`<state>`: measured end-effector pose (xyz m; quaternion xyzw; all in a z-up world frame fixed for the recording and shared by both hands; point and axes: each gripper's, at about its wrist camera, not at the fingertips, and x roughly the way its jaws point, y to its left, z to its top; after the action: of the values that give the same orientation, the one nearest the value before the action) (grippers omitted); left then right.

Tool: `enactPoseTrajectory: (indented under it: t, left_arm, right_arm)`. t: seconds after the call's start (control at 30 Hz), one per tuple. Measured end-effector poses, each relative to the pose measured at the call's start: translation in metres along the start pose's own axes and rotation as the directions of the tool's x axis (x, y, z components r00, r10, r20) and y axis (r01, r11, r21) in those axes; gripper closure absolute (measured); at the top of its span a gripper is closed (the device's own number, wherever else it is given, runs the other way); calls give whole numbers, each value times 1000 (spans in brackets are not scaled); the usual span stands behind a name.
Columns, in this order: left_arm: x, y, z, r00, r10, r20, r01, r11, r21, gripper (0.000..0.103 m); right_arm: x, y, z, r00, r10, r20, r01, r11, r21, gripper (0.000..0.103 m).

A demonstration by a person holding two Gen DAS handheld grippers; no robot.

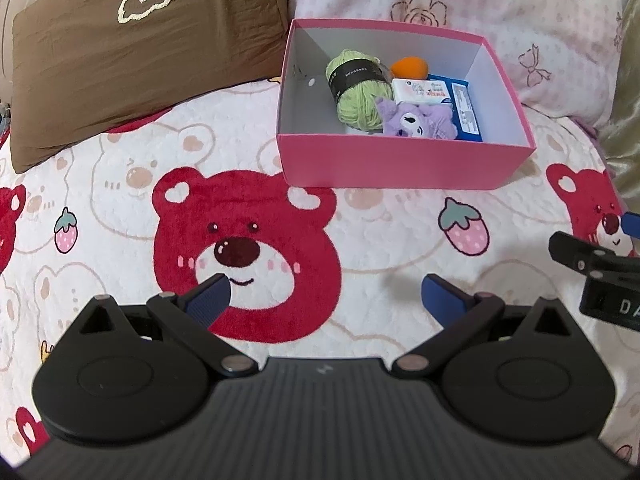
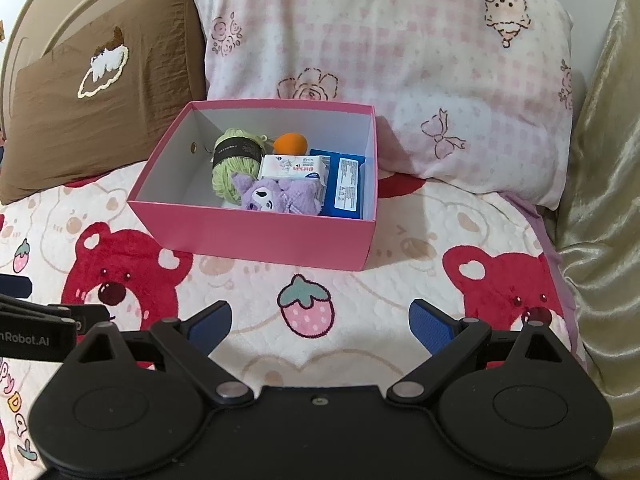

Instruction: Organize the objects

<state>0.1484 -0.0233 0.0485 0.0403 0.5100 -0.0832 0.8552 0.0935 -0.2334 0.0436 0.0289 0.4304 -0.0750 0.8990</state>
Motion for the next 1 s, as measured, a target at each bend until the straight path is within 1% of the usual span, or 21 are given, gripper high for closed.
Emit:
enactPoseTrajectory:
  t: [0.37, 1.0]
  left_arm:
    - [4, -2, 1, 1000, 10, -18, -9, 1000, 4, 0]
    - [2, -1, -2, 999, 17, -28, -17, 1000, 8, 0]
  right_arm:
    - [2, -1, -1, 1000, -1, -7, 1, 1000, -3, 6]
    - [1, -3, -3, 1000, -2, -11, 2, 1000, -8, 6]
